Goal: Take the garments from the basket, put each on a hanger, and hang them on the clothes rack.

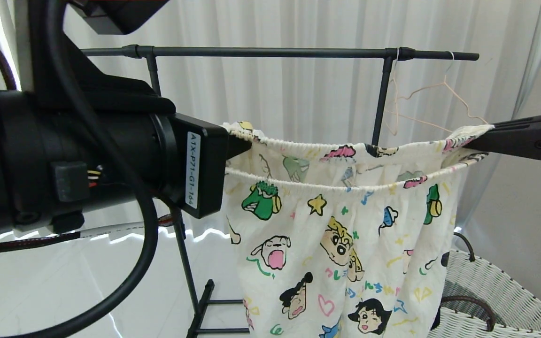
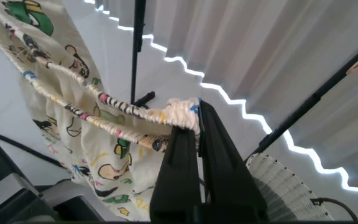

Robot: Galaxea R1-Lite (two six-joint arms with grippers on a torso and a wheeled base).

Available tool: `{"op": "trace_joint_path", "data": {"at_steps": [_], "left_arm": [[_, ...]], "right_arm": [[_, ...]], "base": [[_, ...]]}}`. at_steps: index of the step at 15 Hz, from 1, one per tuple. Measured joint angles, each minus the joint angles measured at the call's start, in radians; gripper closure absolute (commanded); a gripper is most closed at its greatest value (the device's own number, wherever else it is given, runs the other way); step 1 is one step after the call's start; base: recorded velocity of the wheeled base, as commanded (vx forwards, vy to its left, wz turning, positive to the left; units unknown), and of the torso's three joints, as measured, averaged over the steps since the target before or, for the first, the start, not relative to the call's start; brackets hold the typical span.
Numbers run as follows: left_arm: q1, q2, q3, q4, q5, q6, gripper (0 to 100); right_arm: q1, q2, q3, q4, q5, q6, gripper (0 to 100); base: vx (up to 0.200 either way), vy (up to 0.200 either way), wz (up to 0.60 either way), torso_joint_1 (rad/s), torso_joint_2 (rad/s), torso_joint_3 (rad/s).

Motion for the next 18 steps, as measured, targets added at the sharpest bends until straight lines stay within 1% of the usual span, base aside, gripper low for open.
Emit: {"op": "trace_joint_path", "data": {"at_steps": [4,7,8,10,11,14,15,16,17,18], "left_arm": [[0.006,0.009,-0.002,0.000,0.000,0.000,100],[0.026,0.016,-0.002,0.000,0.021,0.002,100],[0.032,0.020,-0.002,0.000,0.055,0.003,100],[0.051,0.040,0.002,0.000,0.161,0.003,100],[0.057,0.053,0.003,0.000,0.199,0.003,100],[0.063,0.073,0.013,0.001,0.214,0.003,100],[0.066,0.073,0.023,0.007,0.216,0.003,100],[0.073,0.068,0.032,0.021,0.217,0.004,100],[0.082,0.053,0.049,0.056,0.214,0.015,100],[0.108,0.026,0.075,0.095,0.209,0.034,100]], "right_arm": [[0.002,-0.013,0.021,0.000,0.001,-0.010,0],[0.014,-0.050,0.088,0.002,0.011,-0.054,0],[0.024,-0.066,0.107,0.001,0.024,-0.057,0],[0.050,-0.111,0.153,0.000,0.069,-0.057,0],[0.053,-0.125,0.164,-0.001,0.068,-0.053,0],[0.024,-0.149,0.174,-0.043,0.065,-0.015,0],[-0.010,-0.152,0.175,-0.045,0.055,-0.010,0],[-0.066,-0.155,0.175,-0.033,0.032,-0.007,0],[-0.138,-0.156,0.175,0.010,0.001,-0.007,0],[-0.226,-0.158,0.174,0.075,-0.037,-0.007,0]], "base": [[0.000,0.000,0.00,0.000,0.00,0.000],[0.000,0.000,0.00,0.000,0.00,0.000],[0.000,0.000,0.00,0.000,0.00,0.000],[0.000,0.000,0.00,0.000,0.00,0.000],[0.000,0.000,0.00,0.000,0.00,0.000],[0.000,0.000,0.00,0.000,0.00,0.000],[0.000,0.000,0.00,0.000,0.00,0.000],[0.000,0.000,0.00,0.000,0.00,0.000],[0.000,0.000,0.00,0.000,0.00,0.000],[0.000,0.000,0.00,0.000,0.00,0.000]]}}
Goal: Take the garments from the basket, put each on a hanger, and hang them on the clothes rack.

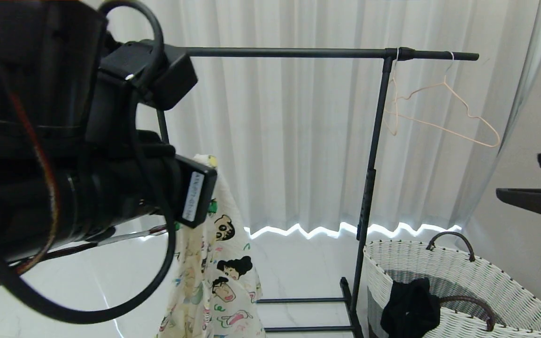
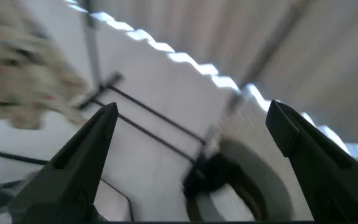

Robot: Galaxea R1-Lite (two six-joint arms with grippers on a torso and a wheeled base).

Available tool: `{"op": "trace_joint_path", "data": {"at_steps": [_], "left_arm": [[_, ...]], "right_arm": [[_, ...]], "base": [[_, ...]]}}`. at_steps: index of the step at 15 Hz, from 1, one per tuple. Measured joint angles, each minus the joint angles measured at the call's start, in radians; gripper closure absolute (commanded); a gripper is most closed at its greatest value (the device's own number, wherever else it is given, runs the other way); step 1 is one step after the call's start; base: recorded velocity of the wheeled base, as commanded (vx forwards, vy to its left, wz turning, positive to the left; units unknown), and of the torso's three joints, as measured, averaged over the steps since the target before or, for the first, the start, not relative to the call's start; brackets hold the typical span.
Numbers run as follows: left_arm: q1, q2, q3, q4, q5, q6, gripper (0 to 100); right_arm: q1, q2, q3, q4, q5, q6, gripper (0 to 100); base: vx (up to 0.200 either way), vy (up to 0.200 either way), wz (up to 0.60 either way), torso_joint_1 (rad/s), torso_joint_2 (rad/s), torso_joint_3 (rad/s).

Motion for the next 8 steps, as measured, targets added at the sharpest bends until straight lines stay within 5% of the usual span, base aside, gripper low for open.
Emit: {"op": "trace_joint_path", "data": {"at_steps": [4,8], "left_arm": [[0.179,-0.123,0.175,0.044,-0.044,0.042,100],[0.293,-0.263,0.353,0.045,-0.102,0.045,100]], "right_arm": [[-0.336,-0.015,0.018,0.190,-0.076,-0.002,0],[-0.441,-0.056,0.124,0.183,-0.139,-0.057,0]], "base": [[0.000,0.000,0.00,0.000,0.00,0.000],[0.000,0.000,0.00,0.000,0.00,0.000]]}}
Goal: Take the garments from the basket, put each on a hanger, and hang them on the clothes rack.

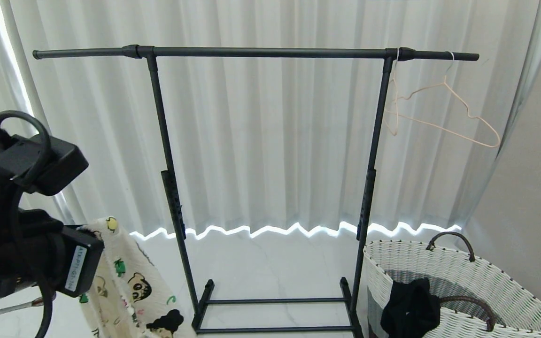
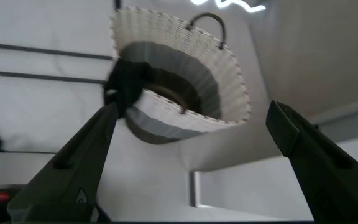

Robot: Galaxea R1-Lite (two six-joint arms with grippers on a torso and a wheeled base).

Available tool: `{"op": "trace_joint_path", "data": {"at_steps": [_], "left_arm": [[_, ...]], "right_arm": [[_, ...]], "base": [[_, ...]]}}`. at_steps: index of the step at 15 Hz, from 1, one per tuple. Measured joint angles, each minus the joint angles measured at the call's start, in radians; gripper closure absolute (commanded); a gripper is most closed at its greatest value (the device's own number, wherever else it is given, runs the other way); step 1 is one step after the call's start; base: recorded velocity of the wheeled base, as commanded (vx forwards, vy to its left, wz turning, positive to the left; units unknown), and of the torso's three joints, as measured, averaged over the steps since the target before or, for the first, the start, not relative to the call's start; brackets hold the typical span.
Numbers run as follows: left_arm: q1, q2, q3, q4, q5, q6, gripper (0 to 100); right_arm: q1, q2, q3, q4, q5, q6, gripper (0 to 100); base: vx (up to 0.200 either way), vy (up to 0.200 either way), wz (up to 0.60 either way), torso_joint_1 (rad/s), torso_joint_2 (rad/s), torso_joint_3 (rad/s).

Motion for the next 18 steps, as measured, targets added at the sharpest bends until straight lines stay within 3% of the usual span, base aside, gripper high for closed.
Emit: {"op": "trace_joint_path", "data": {"at_steps": [2,6,9,18], "left_arm": [[0.033,-0.044,0.029,-0.001,-0.003,-0.001,100],[0.069,-0.080,0.045,-0.002,-0.004,-0.002,100],[0.071,-0.092,0.055,-0.001,-0.004,-0.001,100],[0.072,-0.101,0.062,-0.001,-0.004,-0.001,100]], "right_arm": [[-0.006,-0.025,0.063,-0.045,-0.056,-0.051,0],[-0.008,-0.049,0.147,-0.200,-0.059,-0.060,0],[-0.008,-0.054,0.166,-0.214,-0.028,-0.059,0],[-0.008,-0.057,0.166,-0.225,-0.026,-0.058,0]], "base": [[0.000,0.000,0.00,0.000,0.00,0.000],[0.000,0.000,0.00,0.000,0.00,0.000],[0.000,0.000,0.00,0.087,-0.25,-0.170],[0.000,0.000,0.00,0.180,-0.46,-0.279]]}}
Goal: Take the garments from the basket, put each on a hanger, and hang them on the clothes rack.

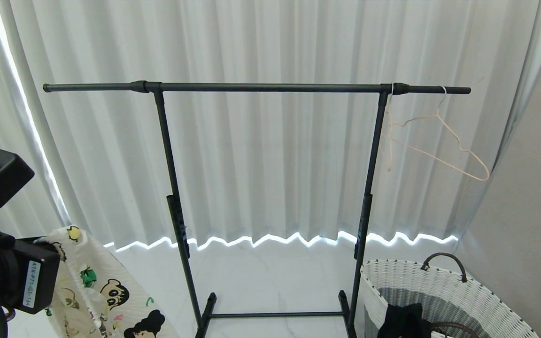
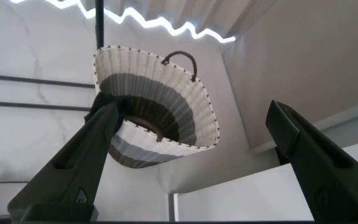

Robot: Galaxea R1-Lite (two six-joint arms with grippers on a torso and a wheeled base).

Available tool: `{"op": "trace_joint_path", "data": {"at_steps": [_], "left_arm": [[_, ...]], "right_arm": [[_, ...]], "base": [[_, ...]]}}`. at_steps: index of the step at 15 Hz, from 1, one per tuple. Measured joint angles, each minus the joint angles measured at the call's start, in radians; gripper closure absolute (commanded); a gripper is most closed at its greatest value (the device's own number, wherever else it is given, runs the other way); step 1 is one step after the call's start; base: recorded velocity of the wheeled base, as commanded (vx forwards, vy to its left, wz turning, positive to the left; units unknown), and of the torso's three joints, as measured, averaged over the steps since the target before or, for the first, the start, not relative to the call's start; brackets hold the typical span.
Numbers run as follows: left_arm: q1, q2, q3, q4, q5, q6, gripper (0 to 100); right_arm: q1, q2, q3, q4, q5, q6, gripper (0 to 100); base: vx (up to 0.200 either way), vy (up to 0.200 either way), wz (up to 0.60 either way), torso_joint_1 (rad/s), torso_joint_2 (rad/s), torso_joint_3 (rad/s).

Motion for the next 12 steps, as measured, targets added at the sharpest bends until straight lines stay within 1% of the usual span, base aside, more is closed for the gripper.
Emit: {"op": "trace_joint_path", "data": {"at_steps": [4,6,12], "left_arm": [[0.000,-0.006,0.001,0.000,0.000,0.000,100],[0.000,-0.007,0.001,0.000,0.000,0.000,100],[0.000,-0.012,0.001,0.000,0.001,0.001,100]], "right_arm": [[0.000,0.000,0.000,-0.002,0.009,0.000,0],[0.000,0.001,0.000,-0.034,0.013,0.001,0],[0.000,0.008,0.004,-0.053,0.018,0.001,0]], "base": [[0.000,0.000,0.00,0.217,-0.49,-0.281],[0.000,0.000,0.00,0.224,-0.50,-0.281],[0.000,0.000,0.00,0.253,-0.53,-0.288]]}}
